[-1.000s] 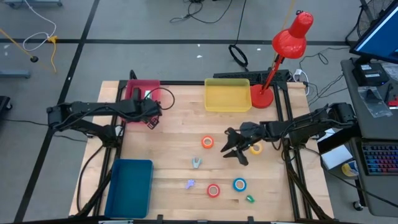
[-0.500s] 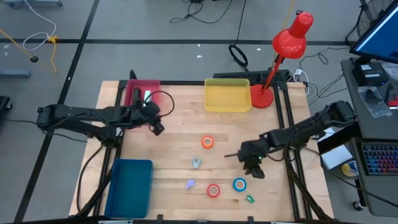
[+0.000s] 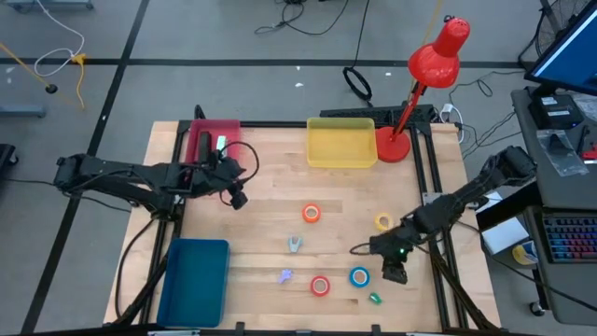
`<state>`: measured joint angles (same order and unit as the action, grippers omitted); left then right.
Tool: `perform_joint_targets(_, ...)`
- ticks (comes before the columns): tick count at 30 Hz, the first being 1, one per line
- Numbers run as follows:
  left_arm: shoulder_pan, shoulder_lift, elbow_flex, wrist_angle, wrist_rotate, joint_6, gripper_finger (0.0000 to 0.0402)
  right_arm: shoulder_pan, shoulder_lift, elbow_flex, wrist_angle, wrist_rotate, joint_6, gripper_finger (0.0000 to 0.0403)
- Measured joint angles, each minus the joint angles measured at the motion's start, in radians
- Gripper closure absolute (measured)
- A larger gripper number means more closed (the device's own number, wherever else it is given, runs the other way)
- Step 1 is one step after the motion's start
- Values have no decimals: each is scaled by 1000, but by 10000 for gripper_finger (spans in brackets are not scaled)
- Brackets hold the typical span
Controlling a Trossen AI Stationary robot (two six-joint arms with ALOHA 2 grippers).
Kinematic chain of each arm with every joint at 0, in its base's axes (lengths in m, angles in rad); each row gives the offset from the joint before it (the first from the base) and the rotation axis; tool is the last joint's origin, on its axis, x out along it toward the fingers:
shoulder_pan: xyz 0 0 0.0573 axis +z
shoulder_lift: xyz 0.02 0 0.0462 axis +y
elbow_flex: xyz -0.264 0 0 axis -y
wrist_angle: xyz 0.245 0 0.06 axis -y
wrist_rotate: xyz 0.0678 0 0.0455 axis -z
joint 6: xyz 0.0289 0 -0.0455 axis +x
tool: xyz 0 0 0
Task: Pick and place Stapler, Stapler remover, tape
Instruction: Put the green stapler into the pink bin
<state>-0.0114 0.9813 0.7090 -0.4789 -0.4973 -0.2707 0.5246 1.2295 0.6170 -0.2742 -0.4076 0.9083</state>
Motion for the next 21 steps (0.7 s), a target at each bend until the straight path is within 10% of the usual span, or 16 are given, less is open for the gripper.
perform_joint_targets(12, -131, 0, -10, 171, 6, 106, 270, 318, -32, 0, 190, 415, 294, 275)
perform_joint_targets(21, -186, -29, -193, 393, 8, 94, 270, 388, -17, 58, 197, 512, 432, 275)
